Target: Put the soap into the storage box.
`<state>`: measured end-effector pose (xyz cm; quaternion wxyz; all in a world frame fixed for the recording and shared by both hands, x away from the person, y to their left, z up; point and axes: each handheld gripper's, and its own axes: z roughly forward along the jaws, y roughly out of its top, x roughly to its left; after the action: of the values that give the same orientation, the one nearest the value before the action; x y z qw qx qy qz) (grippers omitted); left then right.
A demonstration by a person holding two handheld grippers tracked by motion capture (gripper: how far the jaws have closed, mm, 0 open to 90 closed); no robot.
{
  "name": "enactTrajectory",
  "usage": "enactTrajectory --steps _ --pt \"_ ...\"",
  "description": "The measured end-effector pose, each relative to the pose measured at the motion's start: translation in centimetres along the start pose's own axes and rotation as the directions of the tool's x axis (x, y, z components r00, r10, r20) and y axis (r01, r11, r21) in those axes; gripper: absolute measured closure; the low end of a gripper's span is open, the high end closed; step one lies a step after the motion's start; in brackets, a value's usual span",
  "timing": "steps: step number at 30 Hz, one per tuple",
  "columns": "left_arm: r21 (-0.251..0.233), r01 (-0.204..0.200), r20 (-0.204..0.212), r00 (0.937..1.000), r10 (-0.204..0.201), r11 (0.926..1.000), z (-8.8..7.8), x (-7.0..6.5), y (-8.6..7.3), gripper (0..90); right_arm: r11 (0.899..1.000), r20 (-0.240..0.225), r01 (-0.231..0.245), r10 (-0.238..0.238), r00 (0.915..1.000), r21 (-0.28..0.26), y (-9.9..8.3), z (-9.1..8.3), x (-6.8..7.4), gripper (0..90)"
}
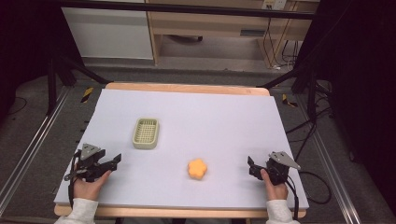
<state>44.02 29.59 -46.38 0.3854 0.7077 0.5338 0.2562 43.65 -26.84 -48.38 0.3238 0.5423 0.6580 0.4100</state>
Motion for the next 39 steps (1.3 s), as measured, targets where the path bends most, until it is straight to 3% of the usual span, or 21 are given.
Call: enactTrajectory --steps 4,16,28,35,39 --pt "-0.02 0.001 0.018 0.9998 0.0 0.9998 -0.3 -0.8 0.3 33.2 1.0 -0.006 -0.001 0.001 1.0 -0.003 0.0 0.0 -0.1 3.4" --pt "-0.045 -0.069 0.092 0.9931 0.073 0.9966 -0.5 -3.4 1.2 32.8 1.0 0.01 -0.003 0.003 0.9999 0.011 -0.1 0.1 0.0 3.6" --pt "-0.078 -0.109 0.122 0.9854 0.118 0.9909 -0.3 -4.9 2.9 31.5 1.0 0.01 -0.002 0.002 0.9999 0.017 -0.1 0.2 0.0 3.6" --pt "-0.102 -0.112 0.136 0.9828 0.126 0.9884 -0.3 -5.6 4.1 31.0 1.0 0.02 -0.003 0.003 0.9998 0.015 -0.1 0.1 0.1 3.7" --pt "-0.111 -0.131 0.15 0.9776 0.147 0.9851 0.1 -6.5 5.0 30.5 1.0 0.016 -0.002 0.001 0.9999 0.016 -0.1 0.1 0.1 3.7"
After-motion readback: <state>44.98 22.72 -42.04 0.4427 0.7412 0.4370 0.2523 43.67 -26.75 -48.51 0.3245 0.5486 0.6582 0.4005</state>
